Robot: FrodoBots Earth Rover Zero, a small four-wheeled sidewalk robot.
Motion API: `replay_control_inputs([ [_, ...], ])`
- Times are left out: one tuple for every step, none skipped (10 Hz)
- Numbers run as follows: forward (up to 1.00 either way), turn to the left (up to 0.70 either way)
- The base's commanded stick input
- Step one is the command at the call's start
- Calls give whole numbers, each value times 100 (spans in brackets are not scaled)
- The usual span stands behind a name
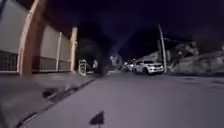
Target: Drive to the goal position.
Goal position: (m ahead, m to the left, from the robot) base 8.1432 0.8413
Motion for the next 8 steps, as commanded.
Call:
replay_control_inputs([
  [70, 0],
  [70, 0],
  [70, 0],
  [70, 0],
  [70, 0],
  [70, 0],
  [70, 0],
  [70, -22],
])
